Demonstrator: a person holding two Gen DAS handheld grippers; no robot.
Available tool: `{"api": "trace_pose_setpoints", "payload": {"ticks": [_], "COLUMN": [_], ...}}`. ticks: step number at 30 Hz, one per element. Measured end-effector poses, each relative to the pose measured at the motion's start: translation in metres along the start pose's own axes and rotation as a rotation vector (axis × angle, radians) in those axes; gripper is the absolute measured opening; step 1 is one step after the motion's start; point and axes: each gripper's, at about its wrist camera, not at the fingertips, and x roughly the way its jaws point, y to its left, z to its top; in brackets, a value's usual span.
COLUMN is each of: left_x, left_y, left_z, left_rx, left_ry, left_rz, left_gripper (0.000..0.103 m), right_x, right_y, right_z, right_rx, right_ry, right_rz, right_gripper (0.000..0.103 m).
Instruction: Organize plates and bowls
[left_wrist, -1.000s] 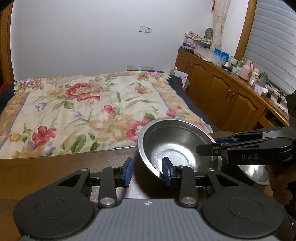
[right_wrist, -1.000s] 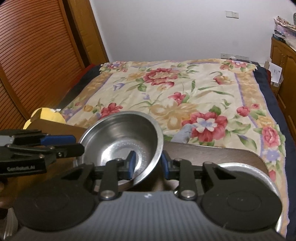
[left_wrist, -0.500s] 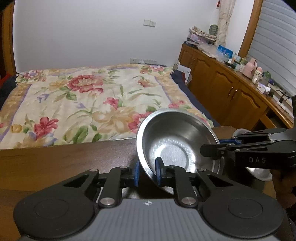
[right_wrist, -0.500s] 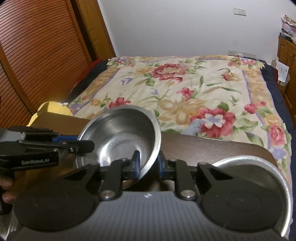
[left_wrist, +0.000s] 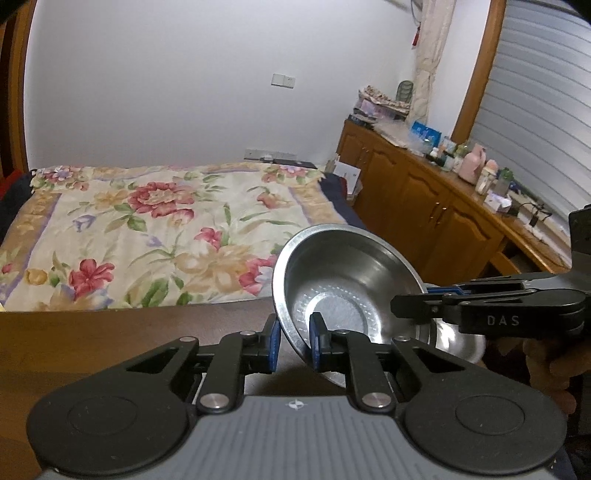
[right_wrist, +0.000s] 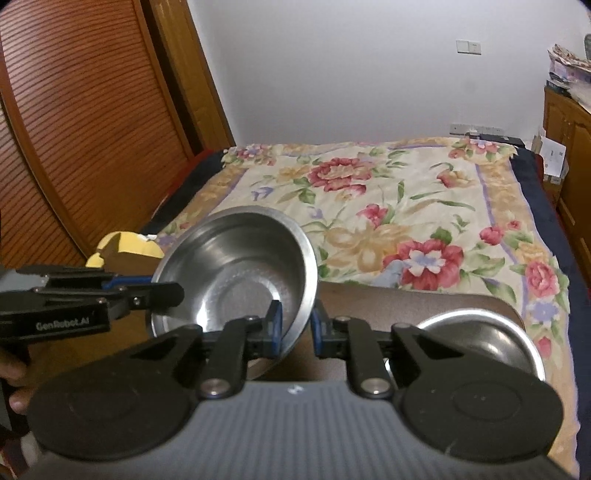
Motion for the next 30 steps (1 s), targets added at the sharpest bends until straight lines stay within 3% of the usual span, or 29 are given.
{"api": "trace_pose_setpoints", "payload": {"ticks": [18, 30], "left_x": [-0.073, -0.102], "left_y": [-0.015, -0.03], "left_z": [-0.043, -0.074], "left_rx": [0.026, 0.067], "left_ry": [-0.021, -0.018], "left_rz": [-0.027, -0.041], "left_gripper": [0.017, 0.018], "right_x": [-0.053, -0.078], "right_y": [0.04, 0.047], "right_z": [-0.04, -0.073], "right_rx": [-0.004, 0.014], "right_ry": [0.0, 0.007], "right_rz": [0.018, 0.061], "right_gripper": [0.018, 0.018]}}
